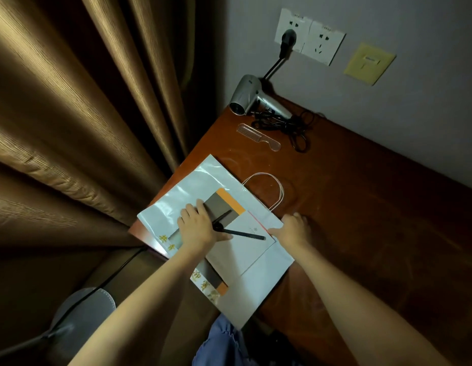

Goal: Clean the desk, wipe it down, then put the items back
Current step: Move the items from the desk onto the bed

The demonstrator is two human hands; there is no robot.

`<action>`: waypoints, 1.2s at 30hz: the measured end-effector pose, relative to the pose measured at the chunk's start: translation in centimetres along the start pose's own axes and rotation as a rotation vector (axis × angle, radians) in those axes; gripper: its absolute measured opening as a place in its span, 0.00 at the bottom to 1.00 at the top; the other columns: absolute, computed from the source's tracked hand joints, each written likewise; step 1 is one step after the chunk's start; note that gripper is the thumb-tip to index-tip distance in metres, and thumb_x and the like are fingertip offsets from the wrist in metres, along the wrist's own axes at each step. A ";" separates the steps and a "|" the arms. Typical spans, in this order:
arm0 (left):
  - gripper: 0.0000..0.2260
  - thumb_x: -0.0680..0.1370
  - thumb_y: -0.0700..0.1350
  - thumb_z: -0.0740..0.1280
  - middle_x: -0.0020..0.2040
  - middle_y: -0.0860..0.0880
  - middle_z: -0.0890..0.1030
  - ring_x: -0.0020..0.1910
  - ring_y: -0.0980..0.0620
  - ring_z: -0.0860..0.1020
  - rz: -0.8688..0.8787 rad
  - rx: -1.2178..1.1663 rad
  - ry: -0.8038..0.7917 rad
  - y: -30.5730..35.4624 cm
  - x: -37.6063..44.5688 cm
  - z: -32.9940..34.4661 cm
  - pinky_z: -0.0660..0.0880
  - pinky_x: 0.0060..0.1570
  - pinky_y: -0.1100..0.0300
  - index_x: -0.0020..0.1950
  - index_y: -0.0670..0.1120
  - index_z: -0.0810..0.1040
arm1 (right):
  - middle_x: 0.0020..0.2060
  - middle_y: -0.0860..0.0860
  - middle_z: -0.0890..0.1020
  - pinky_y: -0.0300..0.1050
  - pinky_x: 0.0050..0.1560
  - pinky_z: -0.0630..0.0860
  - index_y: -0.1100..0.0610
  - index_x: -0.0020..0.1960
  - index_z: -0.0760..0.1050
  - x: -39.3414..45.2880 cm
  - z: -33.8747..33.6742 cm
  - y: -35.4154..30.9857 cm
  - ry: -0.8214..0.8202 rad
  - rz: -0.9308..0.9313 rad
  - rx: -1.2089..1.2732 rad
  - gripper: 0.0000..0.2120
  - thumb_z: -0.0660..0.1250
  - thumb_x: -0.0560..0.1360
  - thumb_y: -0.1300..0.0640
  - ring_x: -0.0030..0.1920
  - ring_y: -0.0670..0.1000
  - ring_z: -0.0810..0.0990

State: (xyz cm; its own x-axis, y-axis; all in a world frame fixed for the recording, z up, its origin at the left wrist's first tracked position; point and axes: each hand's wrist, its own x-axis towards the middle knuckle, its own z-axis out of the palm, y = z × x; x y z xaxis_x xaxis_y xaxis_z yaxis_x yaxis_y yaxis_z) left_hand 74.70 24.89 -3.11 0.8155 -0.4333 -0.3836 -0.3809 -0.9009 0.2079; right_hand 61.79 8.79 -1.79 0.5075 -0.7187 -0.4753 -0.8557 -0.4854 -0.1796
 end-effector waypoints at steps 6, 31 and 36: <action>0.37 0.63 0.62 0.76 0.54 0.45 0.70 0.52 0.44 0.75 -0.074 -0.221 -0.068 -0.7 -1.2 0.3 0.75 0.47 0.51 0.59 0.44 0.62 | 0.59 0.58 0.72 0.45 0.53 0.69 0.62 0.54 0.76 -0.8 0.9 0.1 0.058 -0.017 0.162 0.14 0.70 0.74 0.53 0.57 0.59 0.70; 0.32 0.65 0.62 0.75 0.44 0.50 0.74 0.44 0.47 0.76 0.249 -0.370 -0.308 6.6 -3.6 -3.3 0.74 0.39 0.52 0.54 0.44 0.62 | 0.39 0.53 0.81 0.44 0.41 0.74 0.57 0.45 0.78 -6.4 -5.0 12.2 -0.133 0.217 1.132 0.14 0.59 0.75 0.73 0.36 0.51 0.80; 0.33 0.65 0.64 0.74 0.42 0.50 0.72 0.41 0.49 0.74 0.396 -0.240 -0.323 14.1 -7.2 -4.0 0.71 0.34 0.56 0.53 0.44 0.61 | 0.39 0.57 0.83 0.41 0.36 0.77 0.61 0.45 0.78 -12.4 -7.1 19.2 0.015 0.271 1.321 0.12 0.59 0.74 0.74 0.34 0.52 0.82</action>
State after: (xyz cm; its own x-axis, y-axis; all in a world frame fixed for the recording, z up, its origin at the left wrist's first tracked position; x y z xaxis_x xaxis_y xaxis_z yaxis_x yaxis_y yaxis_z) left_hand 65.20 15.43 6.16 0.4413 -0.7564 -0.4828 -0.4902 -0.6538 0.5763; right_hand 39.77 4.85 6.82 0.3023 -0.7245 -0.6195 -0.3807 0.5040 -0.7753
